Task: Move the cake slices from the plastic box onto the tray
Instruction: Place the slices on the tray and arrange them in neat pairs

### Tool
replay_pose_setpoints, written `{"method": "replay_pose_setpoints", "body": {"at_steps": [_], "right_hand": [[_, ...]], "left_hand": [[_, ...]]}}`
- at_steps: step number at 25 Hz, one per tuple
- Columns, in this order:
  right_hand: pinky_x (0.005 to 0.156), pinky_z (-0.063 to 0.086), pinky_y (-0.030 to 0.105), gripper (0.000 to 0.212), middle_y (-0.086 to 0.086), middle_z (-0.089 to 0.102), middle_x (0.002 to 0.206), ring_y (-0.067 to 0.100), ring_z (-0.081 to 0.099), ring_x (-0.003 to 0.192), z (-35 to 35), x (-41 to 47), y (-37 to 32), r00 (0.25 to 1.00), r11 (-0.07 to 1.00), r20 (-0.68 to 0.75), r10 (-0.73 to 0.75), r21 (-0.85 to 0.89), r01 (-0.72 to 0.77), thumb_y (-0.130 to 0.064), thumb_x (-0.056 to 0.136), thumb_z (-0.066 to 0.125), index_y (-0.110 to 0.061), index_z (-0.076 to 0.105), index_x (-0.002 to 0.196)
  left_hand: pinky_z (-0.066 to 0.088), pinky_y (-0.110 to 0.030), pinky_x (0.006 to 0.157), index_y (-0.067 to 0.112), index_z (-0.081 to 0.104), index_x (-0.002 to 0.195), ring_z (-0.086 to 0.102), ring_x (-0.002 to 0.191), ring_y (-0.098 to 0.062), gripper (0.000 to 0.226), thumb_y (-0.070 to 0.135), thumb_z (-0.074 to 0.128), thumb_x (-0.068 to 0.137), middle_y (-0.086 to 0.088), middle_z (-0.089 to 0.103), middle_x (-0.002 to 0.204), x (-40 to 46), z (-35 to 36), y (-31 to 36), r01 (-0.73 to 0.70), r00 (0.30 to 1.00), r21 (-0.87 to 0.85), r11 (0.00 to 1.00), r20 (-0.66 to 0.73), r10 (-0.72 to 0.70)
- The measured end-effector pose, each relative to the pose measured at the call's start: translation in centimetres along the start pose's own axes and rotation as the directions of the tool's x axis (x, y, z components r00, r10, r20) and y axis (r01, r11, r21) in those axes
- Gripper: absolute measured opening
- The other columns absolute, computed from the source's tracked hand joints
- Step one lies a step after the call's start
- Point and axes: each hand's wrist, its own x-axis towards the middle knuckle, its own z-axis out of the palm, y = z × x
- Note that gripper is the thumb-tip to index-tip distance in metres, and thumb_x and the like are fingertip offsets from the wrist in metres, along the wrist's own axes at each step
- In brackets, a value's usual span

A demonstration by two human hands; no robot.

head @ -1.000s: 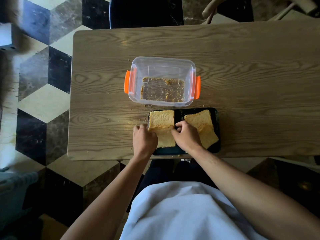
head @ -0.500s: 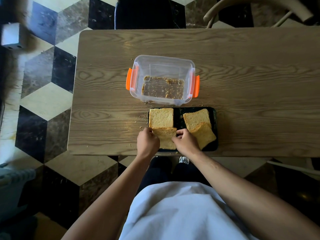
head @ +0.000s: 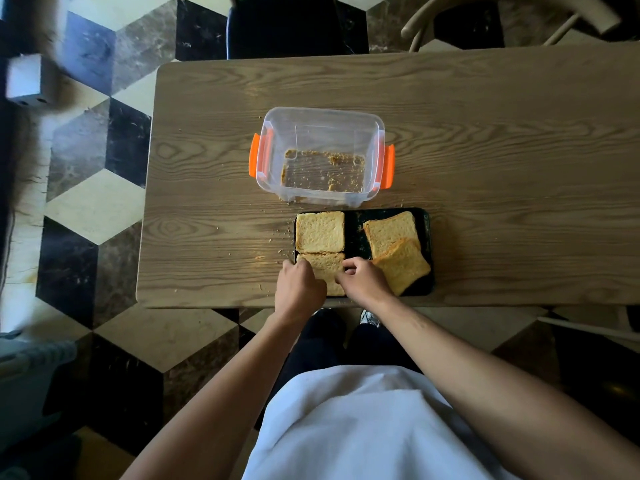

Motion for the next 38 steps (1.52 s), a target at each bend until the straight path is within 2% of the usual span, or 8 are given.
{"method": "replay_pose_setpoints", "body": {"at_steps": [4,7,10,12,15,30,35,38], "right_hand": [[0.075,0.045,0.025,0.042,0.002,0.065,0.116,0.017,0.061,0.096,-1.5,-0.5,-0.1,0.998,0.998,0.008,-0.059,0.023,0.059,-0.033,0.089,0.062,-0.018,0.060,0.129],[0.070,0.049,0.023,0.028,0.001,0.069,0.108,0.017,0.064,0.091,-4.1,-0.8,0.1,0.962,0.975,-0.161,-0.221,-0.037,0.217,-0.023,0.090,0.061,-0.016,0.067,0.116],[0.082,0.056,0.035,0.023,0.008,0.063,0.116,0.020,0.062,0.097,-7.5,0.3,0.9,0.917,0.981,-0.351,-0.189,-0.029,0.191,-0.013,0.089,0.065,-0.010,0.067,0.112],[0.088,0.053,0.037,0.029,0.012,0.057,0.123,0.025,0.060,0.104,-9.6,1.3,1.7,0.904,0.995,-0.416,-0.095,-0.020,0.096,-0.014,0.089,0.066,-0.008,0.064,0.117],[0.078,0.044,0.025,0.039,0.014,0.054,0.128,0.026,0.059,0.107,-11.0,2.5,2.7,0.918,0.996,-0.395,-0.042,-0.084,0.009,-0.023,0.090,0.066,-0.008,0.060,0.126],[0.095,0.048,0.041,0.049,0.015,0.053,0.129,0.030,0.056,0.112,-11.3,3.7,5.0,0.944,0.998,-0.328,-0.032,-0.059,0.013,-0.033,0.088,0.066,-0.006,0.059,0.128],[0.094,0.049,0.039,0.045,0.013,0.055,0.127,0.028,0.057,0.111,-11.6,3.7,5.1,0.936,0.999,-0.350,-0.033,-0.014,0.030,-0.029,0.088,0.066,-0.006,0.061,0.126],[0.093,0.048,0.035,0.043,0.014,0.053,0.128,0.028,0.056,0.112,-11.6,3.3,5.2,0.936,0.999,-0.348,-0.044,0.005,0.049,-0.027,0.089,0.064,-0.005,0.060,0.127]], "left_hand": [[0.045,-0.039,0.081,0.002,0.057,0.109,0.056,0.108,-0.041,0.031,0.021,0.060,0.084,-0.022,0.055,0.120,0.0,-0.1,1.3,0.014,0.999,0.008,1.000,-0.030,-0.014],[0.050,-0.037,0.087,0.005,0.064,0.121,0.063,0.109,-0.035,0.039,0.019,0.062,0.085,-0.017,0.067,0.119,0.5,-0.2,3.3,-0.067,0.996,-0.138,0.988,-0.073,0.058],[0.050,-0.026,0.064,0.012,0.073,0.095,0.066,0.081,-0.024,0.016,0.009,0.063,0.083,-0.011,0.073,0.092,1.5,-0.2,6.5,-0.072,0.995,-0.400,0.914,0.040,0.096],[0.039,-0.028,0.059,0.014,0.066,0.073,0.053,0.070,-0.019,0.015,0.002,0.060,0.079,-0.010,0.059,0.075,2.4,0.1,8.6,-0.006,0.991,-0.490,0.872,0.116,0.072],[0.033,-0.032,0.058,0.003,0.067,0.069,0.045,0.061,-0.020,0.009,0.002,0.058,0.073,-0.011,0.049,0.065,3.4,0.9,10.4,0.076,0.988,-0.472,0.878,0.156,-0.001],[0.034,-0.035,0.057,0.010,0.057,0.061,0.041,0.058,-0.021,0.006,0.008,0.060,0.065,-0.008,0.043,0.057,5.6,3.0,13.6,0.026,0.985,-0.445,0.895,0.167,0.054],[0.038,-0.036,0.059,-0.008,0.066,0.072,0.046,0.061,-0.023,0.022,0.009,0.059,0.059,-0.012,0.050,0.062,6.3,3.4,14.2,0.012,0.984,-0.433,0.901,0.163,0.066],[0.032,-0.032,0.056,0.006,0.056,0.058,0.040,0.056,-0.022,0.007,0.004,0.059,0.065,-0.005,0.044,0.054,5.8,3.2,14.0,-0.019,0.984,-0.414,0.910,0.154,0.091]]}}
